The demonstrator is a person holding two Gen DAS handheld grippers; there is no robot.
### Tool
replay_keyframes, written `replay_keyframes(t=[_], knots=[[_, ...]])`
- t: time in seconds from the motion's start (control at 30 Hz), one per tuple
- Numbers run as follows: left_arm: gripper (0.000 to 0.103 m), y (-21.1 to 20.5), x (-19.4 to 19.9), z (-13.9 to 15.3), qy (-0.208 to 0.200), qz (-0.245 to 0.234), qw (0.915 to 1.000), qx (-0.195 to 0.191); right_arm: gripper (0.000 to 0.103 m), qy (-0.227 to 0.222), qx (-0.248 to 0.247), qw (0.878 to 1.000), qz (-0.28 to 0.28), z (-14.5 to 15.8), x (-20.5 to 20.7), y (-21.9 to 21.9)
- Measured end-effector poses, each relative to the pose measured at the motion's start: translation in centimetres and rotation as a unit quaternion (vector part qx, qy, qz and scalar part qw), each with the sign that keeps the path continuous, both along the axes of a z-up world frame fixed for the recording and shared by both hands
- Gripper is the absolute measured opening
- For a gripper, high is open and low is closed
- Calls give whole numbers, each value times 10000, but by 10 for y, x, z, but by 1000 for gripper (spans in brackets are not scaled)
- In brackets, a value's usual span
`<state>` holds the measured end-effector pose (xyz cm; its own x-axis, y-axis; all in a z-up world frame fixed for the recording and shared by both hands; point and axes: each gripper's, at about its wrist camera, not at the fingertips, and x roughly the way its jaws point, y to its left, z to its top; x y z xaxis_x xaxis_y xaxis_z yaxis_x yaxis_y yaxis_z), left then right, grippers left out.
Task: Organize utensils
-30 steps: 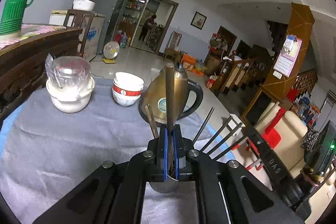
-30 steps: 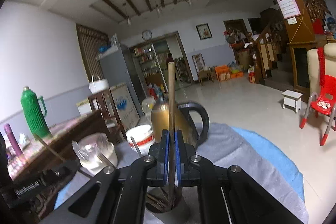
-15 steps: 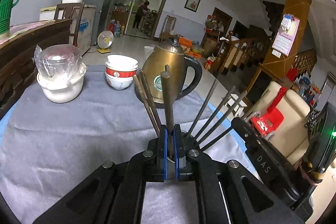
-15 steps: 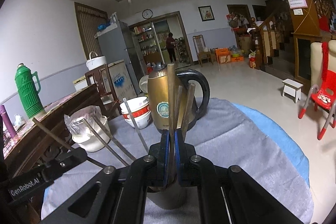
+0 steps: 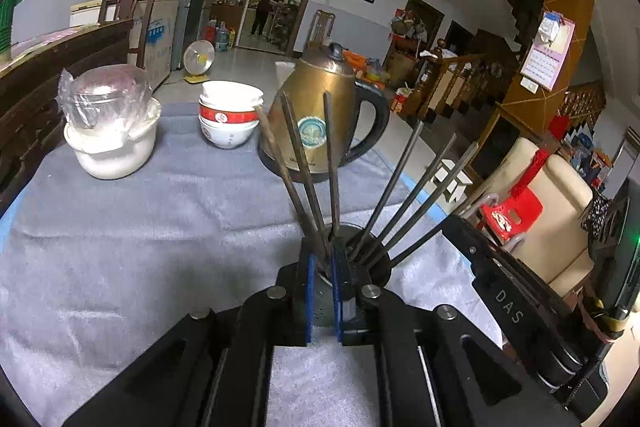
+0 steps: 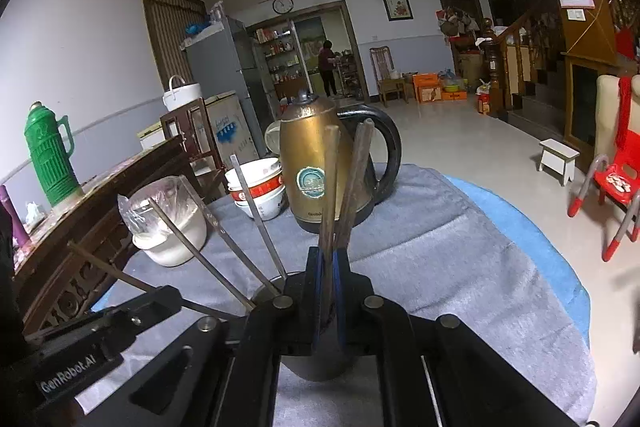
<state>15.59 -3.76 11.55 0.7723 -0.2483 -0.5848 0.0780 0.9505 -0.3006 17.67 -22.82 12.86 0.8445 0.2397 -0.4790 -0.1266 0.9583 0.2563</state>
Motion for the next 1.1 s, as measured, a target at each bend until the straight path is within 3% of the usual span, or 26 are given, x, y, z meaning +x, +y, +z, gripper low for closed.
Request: replay_keyframes(t=[0.03, 0.07, 0.1, 0.13, 0.17, 0.3, 0.5, 0.63, 0.83, 1.1], knots=[[23, 2, -2, 4, -20, 17, 10000, -3, 15, -1, -5, 10000, -21, 1, -1, -1], [32, 3, -4, 6, -28, 39, 10000, -4, 31, -11, -24, 10000, -61, 3, -2, -2], [49, 7, -9, 11, -68, 113, 9999, -20, 44, -33, -34, 9999, -100, 5, -5, -4], [56, 10, -14, 13, -137, 170, 9998, -33, 72, -89, -21, 9999, -144, 8, -8, -6], [56, 15, -21, 17, -241, 245, 9994, -41, 77, -163, -26, 9997, -188, 11, -12, -9], [58, 32, -40, 24, -306, 379, 9987, -150, 77, -301, -73, 9989, -363, 22, -31, -23], [79, 41, -62, 22, -145, 618, 9977, 235, 77, -200, -200, 9988, -393, 25, -63, -31], [81, 32, -70, 8, 151, 572, 9955, 735, 77, 20, -416, 9991, -104, 15, -86, -21], [82, 29, -80, -4, 435, 546, 9933, 919, 77, 297, -835, 9958, 224, -2, -109, -1], [83, 29, -93, 6, 390, 616, 9920, 1032, 77, 192, -897, 9954, 285, 12, -125, 7]])
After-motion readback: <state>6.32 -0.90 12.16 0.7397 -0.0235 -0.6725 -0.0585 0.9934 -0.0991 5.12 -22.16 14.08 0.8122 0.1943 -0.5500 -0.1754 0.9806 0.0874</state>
